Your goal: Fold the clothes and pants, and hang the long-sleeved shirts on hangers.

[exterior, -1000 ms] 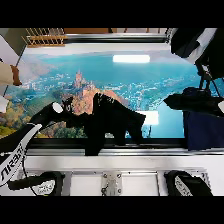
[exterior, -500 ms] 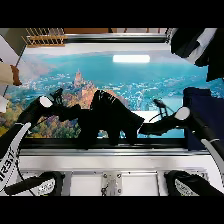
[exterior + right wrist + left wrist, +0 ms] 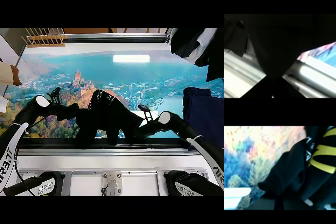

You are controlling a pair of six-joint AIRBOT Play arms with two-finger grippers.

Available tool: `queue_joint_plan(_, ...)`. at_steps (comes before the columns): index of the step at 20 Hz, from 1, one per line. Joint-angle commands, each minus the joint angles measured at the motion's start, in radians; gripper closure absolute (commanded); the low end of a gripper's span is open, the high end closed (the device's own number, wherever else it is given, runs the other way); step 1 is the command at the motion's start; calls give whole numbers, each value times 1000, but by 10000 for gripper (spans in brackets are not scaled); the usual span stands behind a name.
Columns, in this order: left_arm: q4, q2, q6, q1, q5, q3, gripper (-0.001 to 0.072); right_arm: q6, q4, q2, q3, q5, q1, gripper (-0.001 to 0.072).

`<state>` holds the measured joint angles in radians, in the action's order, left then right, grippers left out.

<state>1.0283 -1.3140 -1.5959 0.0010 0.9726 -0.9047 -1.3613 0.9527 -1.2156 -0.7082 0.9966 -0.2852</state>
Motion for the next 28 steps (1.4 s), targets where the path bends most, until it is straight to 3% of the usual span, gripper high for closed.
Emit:
queue_joint_plan(1, 0, 73, 46, 68, 88, -131, 700, -2, 235, 114, -162, 144, 127, 699)
queue_joint_plan(4, -7, 245, 44, 148, 125, -324, 700, -8, 424, 269, -428, 233, 301, 699)
queue_joint_plan(9, -9, 542, 43, 167, 117, -538, 700, -9, 432, 432, -795, 184, 514, 699)
queue_joint_plan(17, 0, 851, -49, 167, 131, -623, 700, -32, 436, 603, -872, -13, 567, 700)
queue_joint_plan(20, 1, 878, -122, 167, 225, -622, 700, -31, 435, 601, -872, -32, 567, 700)
queue_joint_plan(24, 72, 760, -182, 167, 528, -605, 701, -30, 377, 520, -876, -19, 564, 700)
queue_joint_plan(26, 78, 680, -182, 167, 555, -507, 701, -19, 286, 423, -875, 5, 557, 701)
queue_joint_plan(28, 78, 585, -171, 151, 502, -354, 700, 7, 240, 286, -875, 32, 500, 701)
